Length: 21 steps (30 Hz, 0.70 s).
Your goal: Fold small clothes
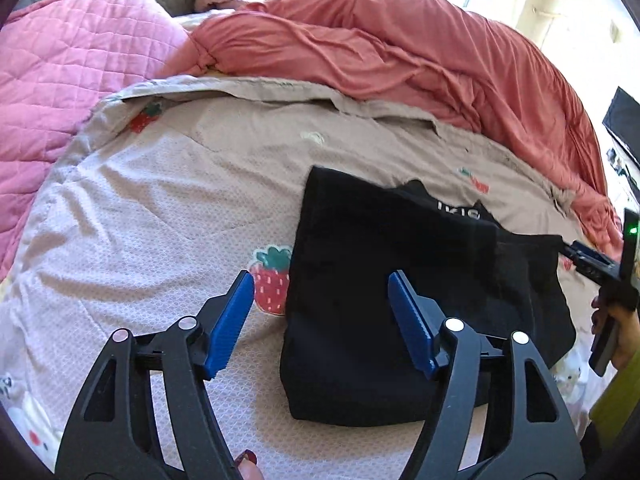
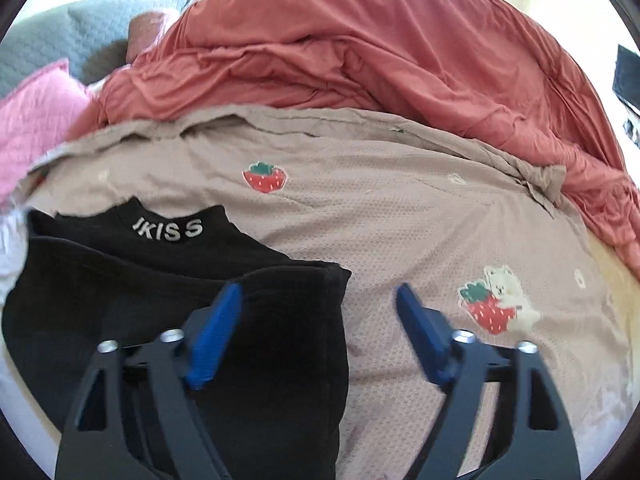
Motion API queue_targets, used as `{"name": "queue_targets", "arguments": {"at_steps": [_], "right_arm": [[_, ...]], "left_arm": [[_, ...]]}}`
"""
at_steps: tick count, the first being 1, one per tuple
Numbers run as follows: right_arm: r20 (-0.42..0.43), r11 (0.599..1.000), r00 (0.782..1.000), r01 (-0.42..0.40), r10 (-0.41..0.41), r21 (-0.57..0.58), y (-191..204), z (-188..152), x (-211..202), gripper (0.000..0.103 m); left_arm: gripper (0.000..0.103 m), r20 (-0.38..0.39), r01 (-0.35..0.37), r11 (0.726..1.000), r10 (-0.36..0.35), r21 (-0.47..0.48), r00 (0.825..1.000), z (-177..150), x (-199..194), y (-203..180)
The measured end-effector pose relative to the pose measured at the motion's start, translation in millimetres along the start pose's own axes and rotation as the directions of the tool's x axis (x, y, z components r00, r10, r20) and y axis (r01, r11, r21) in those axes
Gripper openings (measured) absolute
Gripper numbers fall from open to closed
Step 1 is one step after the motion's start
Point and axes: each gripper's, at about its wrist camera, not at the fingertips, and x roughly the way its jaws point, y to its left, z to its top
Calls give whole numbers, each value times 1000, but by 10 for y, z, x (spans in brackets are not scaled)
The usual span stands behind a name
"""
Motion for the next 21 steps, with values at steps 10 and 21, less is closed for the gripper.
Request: {"name": "queue_targets", "arguments": {"at_steps": [10, 21], "right_arm": [[-62, 996, 995, -75, 77, 43, -173, -140, 147, 83], [-146, 986, 975, -161, 166, 48, -144, -82, 464, 25]], "left_arm": [[68, -83, -25, 997, 31, 77, 996, 225, 519, -33], [7, -95, -91, 995, 94, 31, 991, 387, 892, 11]]}}
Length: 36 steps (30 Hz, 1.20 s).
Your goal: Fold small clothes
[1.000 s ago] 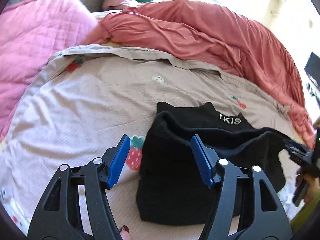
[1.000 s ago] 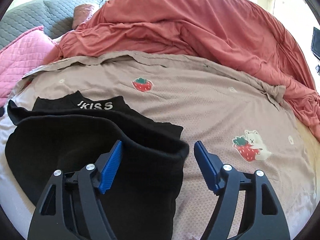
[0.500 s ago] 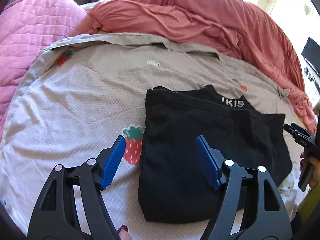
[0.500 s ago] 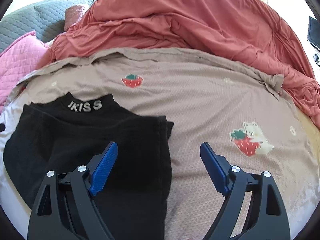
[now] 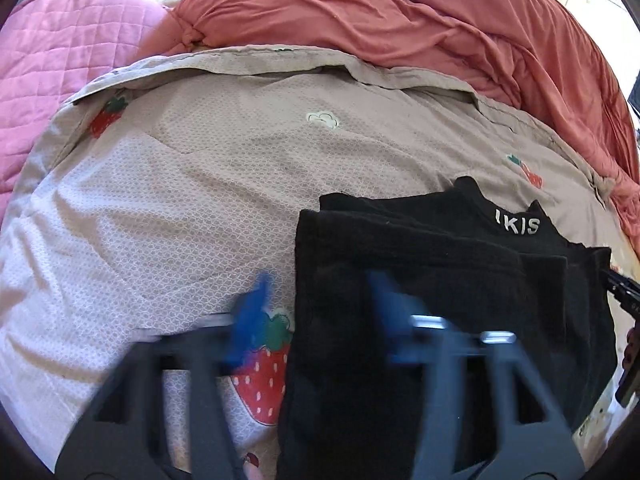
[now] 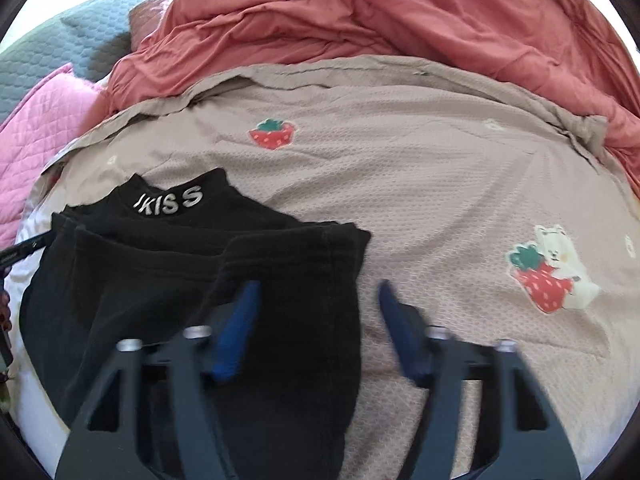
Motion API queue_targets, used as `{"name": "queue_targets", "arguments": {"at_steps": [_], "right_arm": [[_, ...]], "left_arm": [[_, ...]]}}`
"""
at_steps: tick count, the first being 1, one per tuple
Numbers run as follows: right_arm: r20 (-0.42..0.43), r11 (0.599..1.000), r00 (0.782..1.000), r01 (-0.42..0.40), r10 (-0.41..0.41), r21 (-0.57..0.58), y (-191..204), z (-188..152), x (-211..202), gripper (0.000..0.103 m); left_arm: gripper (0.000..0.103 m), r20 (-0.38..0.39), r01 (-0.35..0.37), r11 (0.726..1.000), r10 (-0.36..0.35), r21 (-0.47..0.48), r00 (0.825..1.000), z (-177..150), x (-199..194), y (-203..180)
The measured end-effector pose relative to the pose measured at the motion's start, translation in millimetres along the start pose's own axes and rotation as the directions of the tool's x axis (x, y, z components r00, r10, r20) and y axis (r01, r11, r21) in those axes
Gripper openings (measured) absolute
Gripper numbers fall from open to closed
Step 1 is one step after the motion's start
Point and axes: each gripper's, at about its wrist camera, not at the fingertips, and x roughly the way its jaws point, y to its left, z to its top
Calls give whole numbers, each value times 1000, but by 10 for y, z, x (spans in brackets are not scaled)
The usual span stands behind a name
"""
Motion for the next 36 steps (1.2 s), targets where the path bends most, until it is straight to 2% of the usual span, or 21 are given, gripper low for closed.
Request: {"name": "queue_targets", "arguments": {"at_steps": [1, 3, 8, 12, 14, 17, 18, 20, 21, 23, 26, 28, 30, 32, 34, 36], "right_arm": [[1, 1000, 1000, 8, -8, -12, 11, -4, -5, 17], [28, 1000, 1000, 7, -6, -19, -2, -9, -79, 8], [134, 1000, 991, 4, -3, -9, -77, 82, -399, 7], [146, 999, 989, 38, -36, -8, -121, 260, -433, 7], [107, 997, 991, 75, -75, -1, -154, 312, -307, 7], [0, 994, 994, 113, -113, -2, -171, 249, 24, 9], [-22, 990, 990, 137, -138, -15, -162, 211, 100, 15], [-12, 986, 987, 163, -163, -25, -151, 165, 110, 23], [2, 986, 987, 163, -163, -14, -157, 159, 76, 31], [53, 987, 986, 157, -158, 22, -184, 156, -67, 47], [127, 991, 983, 133, -133, 9, -117, 144, -294, 47], [139, 995, 986, 99, -95, -21, -17, 117, -385, 48], [140, 997, 990, 41, -32, -63, 152, 66, -447, 54], [124, 992, 992, 1, 15, -129, 345, -7, -453, 56], [88, 980, 995, -24, 42, -196, 535, -57, -380, 56], [59, 975, 998, -21, 35, -223, 664, -86, -266, 56]], "left_arm": [[0, 8, -4, 1000, 4, 7, 1000, -5, -22, -21], [0, 40, -20, 999, 18, 43, 999, -13, -112, -70], [0, 155, -18, 994, 2, 106, 988, 105, -474, -163], [0, 204, -49, 988, 19, 144, 979, 297, -539, -281], [0, 180, -67, 991, 45, 120, 983, 375, -413, -272], [1, 91, -94, 993, 87, 70, 992, 386, -89, -186], [1, 56, -124, 990, 121, 65, 991, 346, 37, -135], [1, 27, -165, 984, 164, 61, 986, 280, 150, -41], [1, 20, -164, 986, 163, 24, 986, 233, 134, 52], [3, 55, -136, 991, 136, -17, 989, 145, -17, 146], [7, 111, -119, 993, 117, 14, 987, 43, -265, 75], [19, 134, -92, 994, 84, 54, 987, -49, -422, -61], [26, 129, -43, 994, 30, 99, 991, -133, -514, -237], [30, 107, 5, 989, -21, 148, 994, -205, -531, -439], [36, 72, 40, 983, -54, 177, 996, -258, -502, -610], [39, 22, 81, 973, -88, 217, 996, -313, -391, -791]]}}
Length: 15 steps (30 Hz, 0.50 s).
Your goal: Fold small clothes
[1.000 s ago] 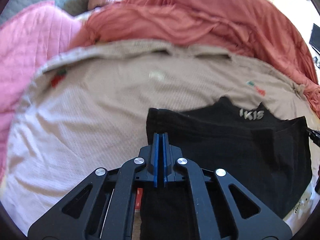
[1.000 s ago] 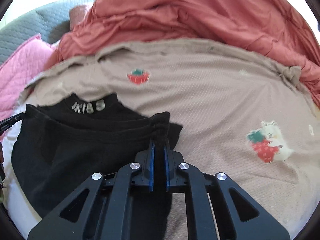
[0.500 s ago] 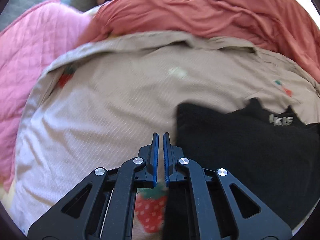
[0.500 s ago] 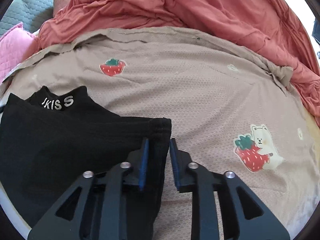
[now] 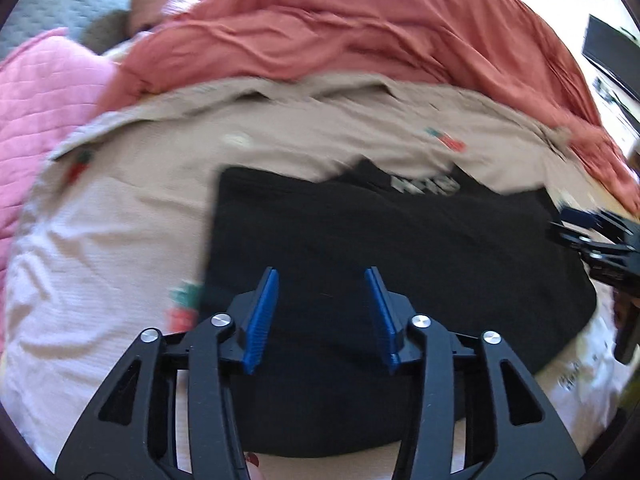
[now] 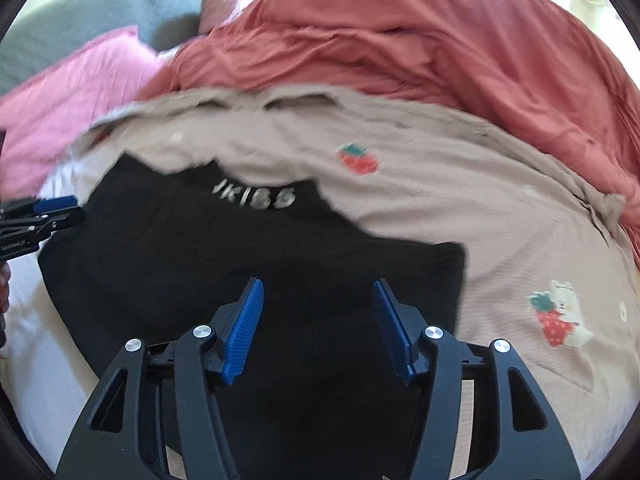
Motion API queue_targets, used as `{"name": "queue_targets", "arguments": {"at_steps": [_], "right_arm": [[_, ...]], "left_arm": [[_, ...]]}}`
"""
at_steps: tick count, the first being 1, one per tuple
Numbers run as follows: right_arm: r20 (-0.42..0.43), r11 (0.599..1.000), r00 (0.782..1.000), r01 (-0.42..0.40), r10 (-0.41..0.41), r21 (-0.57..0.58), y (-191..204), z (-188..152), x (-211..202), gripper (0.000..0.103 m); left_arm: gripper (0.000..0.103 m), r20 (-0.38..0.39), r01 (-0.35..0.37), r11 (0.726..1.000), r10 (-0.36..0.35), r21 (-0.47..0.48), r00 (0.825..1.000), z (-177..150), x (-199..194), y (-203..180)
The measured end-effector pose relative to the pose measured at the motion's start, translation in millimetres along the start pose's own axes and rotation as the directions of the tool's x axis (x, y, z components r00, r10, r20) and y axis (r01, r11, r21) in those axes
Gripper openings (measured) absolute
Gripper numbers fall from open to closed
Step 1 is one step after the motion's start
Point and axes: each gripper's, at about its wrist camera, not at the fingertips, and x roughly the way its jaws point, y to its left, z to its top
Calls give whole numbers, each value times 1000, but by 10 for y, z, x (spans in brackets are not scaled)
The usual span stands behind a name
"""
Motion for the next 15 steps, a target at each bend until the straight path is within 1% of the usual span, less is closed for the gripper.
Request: {"name": "queue_targets", "arguments": {"at_steps": [2, 3, 4, 5, 6, 7, 10, 12, 15], "right_arm": [[-48, 1000, 999, 18, -18, 6, -18, 1, 168, 56], [-85, 999, 996, 26, -24, 25, -72, 5, 286, 56], [-132, 997, 990, 47, -39, 58, -154, 0, 429, 56], [-141, 996, 990, 34, -22, 82, -212, 2, 484, 58], [-142, 994, 990, 22, -6, 110, -275, 22, 547, 59], [-140, 993, 990, 29, -12, 118, -310, 48, 583, 61], [-150, 991, 988, 57, -38, 124, -307, 140, 714, 66], [-158, 990, 986, 80, -61, 118, -287, 179, 806, 69], [-161, 985, 984, 103, -80, 135, -313, 220, 865, 69]], "left_arm": [[45, -27, -12, 999, 13, 41, 1000, -28, 124, -100], [54, -53, -25, 998, 28, 56, 998, -31, 232, -126], [59, -74, -44, 998, 48, 53, 996, -48, 320, -123], [63, -95, -61, 997, 64, 36, 993, -45, 423, -79], [70, -98, -66, 998, 67, 19, 993, -57, 459, -43], [72, -98, -63, 998, 62, -3, 993, -45, 502, 11], [73, -101, -59, 998, 55, -39, 993, -7, 550, 96], [73, -105, -64, 997, 60, -37, 993, 6, 572, 115], [75, -106, -68, 997, 64, -31, 992, 22, 603, 118]]}}
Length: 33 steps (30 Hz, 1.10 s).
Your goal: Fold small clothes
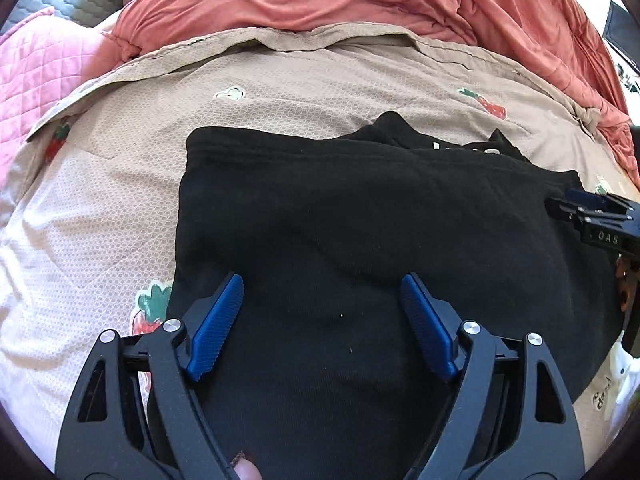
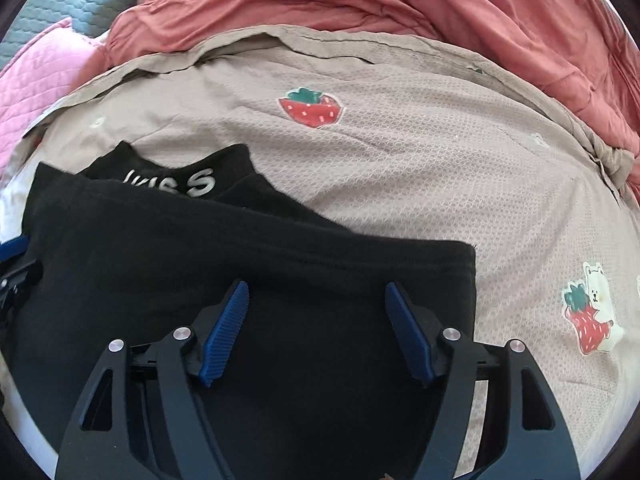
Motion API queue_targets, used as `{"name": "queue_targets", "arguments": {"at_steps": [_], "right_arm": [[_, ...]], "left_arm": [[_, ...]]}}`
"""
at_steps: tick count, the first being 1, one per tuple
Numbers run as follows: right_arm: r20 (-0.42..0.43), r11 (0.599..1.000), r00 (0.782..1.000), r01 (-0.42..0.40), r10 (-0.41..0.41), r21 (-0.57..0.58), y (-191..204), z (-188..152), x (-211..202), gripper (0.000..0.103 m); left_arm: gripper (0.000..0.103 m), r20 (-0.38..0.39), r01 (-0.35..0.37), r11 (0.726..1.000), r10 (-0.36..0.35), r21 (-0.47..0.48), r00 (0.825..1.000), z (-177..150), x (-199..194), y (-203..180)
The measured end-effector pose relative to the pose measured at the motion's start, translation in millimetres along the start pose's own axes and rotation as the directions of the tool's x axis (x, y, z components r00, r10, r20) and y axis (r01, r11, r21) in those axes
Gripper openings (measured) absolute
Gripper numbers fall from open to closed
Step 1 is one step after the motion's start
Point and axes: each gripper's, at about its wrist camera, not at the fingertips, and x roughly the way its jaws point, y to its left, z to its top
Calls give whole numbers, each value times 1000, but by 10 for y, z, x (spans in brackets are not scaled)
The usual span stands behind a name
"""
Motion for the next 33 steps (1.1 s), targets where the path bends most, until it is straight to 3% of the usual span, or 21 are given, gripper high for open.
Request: {"name": "queue_targets", "arguments": {"at_steps": [4, 10, 12, 19, 28, 33], "right_arm": [[4, 1000, 1000, -7, 6, 17, -31, 15, -25, 69], [134, 985, 989, -85, 65, 152, -159, -137, -483, 75], [170, 988, 984, -75, 51, 138, -118, -226, -651, 84], [269, 996, 963, -38, 15, 82, 85, -579, -1132, 93], [227, 997, 973, -58, 47, 42, 293, -799, -1205, 94], [119, 993, 991, -72, 60, 93, 280, -932, -970, 94]], "left_arm": [[75, -4, 7, 1000, -7, -11, 1000, 1, -19, 29], [75, 25, 22, 997, -20, -68, 999, 13, -248, 72], [75, 42, 30, 996, -27, -78, 999, 10, -347, 87], [90, 114, 21, 998, -13, -67, 993, -75, -705, 54], [93, 83, 15, 999, -11, -52, 997, -285, -729, -25], [93, -5, -6, 997, 6, -72, 1000, -474, -496, 3]]}}
